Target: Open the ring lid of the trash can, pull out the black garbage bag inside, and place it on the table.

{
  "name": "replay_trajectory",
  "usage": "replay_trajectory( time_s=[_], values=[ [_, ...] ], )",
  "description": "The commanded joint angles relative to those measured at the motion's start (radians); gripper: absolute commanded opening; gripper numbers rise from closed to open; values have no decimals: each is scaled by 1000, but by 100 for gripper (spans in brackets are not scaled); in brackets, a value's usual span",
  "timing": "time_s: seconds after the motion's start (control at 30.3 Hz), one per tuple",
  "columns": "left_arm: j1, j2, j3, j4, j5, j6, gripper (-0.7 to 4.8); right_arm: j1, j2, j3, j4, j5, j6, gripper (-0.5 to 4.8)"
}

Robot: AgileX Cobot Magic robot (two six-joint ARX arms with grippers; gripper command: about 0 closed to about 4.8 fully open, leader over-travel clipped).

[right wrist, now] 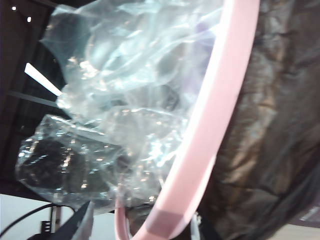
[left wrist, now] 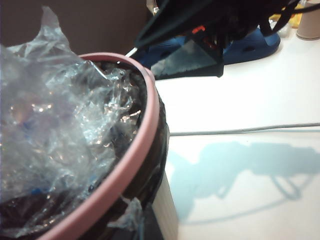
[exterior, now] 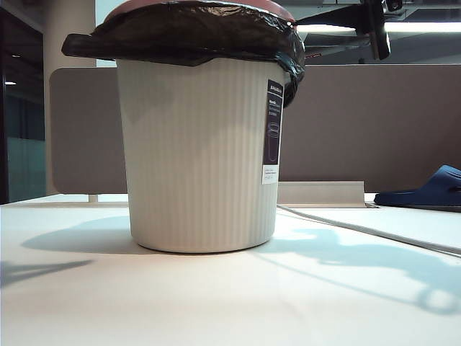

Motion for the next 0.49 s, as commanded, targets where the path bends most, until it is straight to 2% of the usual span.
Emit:
replay_trajectory(
  time_s=[0.03, 0.36, 0.49],
  values=[
    [-1, 2, 3, 1, 5, -3, -6, 2, -5, 4, 78, -16, 42, 243],
    [-1, 3, 3, 3, 43, 10, -6, 3, -5, 5, 146, -31, 93, 243],
    [-1, 15, 2, 9, 43, 64, -6, 5, -5, 5, 186, -30, 121, 243]
  ],
)
